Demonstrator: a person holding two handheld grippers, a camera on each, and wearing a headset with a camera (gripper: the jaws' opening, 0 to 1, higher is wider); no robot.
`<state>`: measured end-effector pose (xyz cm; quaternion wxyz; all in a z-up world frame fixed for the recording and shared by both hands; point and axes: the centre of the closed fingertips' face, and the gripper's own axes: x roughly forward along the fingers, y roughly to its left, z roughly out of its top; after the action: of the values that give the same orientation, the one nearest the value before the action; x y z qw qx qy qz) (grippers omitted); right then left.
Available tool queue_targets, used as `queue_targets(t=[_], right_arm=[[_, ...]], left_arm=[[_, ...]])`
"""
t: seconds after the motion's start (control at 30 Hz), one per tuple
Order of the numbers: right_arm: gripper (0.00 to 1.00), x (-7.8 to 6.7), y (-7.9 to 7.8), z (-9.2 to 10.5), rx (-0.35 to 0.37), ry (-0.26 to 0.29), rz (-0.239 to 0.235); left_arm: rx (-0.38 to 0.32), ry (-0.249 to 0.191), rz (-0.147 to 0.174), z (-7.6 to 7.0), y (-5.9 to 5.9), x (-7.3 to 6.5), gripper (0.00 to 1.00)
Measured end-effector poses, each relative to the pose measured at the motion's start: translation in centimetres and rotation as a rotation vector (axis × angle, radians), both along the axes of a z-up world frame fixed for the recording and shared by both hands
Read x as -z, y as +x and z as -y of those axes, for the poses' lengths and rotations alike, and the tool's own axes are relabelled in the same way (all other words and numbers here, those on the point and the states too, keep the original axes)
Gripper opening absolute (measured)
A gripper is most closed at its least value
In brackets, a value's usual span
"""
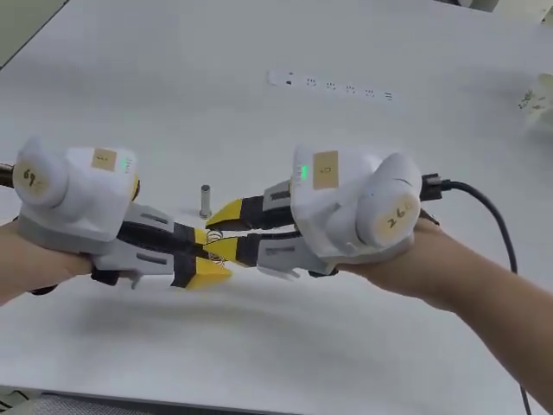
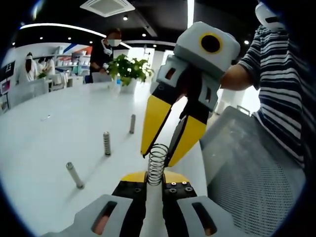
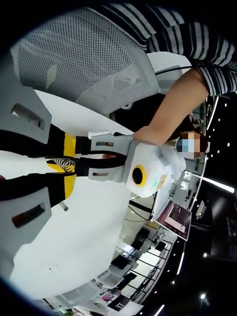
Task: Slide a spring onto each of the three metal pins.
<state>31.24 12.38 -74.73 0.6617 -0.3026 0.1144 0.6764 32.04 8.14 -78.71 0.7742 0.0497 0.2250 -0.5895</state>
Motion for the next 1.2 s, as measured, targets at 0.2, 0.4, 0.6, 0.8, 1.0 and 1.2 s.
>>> queue_targets(t=[0.2,0.4,0.6,0.8,1.0,1.2], right_arm=[[0.07,0.0,0.0,-0.1,-0.006,-0.005,0.01],[0.07,0.1,0.0,-0.1,-0.011,-0.014,0.02],[0.07,-0.1,0.3,-0.1,-0.005,-0.011,0.028],[0.07,-0.2,0.8,0.0,0.013,-0.006,0.031],[0.07,-0.1,1.0,0.2,0.023,-0.005,0.032],[0.07,0.0,1.3,0.4,0.031,-0.008,0.037]], left_arm=[[0.0,0.008,0.002,-0.2,-0.1,0.0,0.03],[-0.007,0.002,0.009,-0.2,0.0,-0.2,0.05],[-0.024,0.001,0.013,-0.4,0.3,-0.2,0.09],[-0.049,0.004,0.013,-0.9,0.6,-0.1,0.15],[-0.067,0.003,0.009,-1.4,0.7,-0.2,0.17],[-0.094,0.004,-0.001,-1.8,1.0,0.0,0.23]])
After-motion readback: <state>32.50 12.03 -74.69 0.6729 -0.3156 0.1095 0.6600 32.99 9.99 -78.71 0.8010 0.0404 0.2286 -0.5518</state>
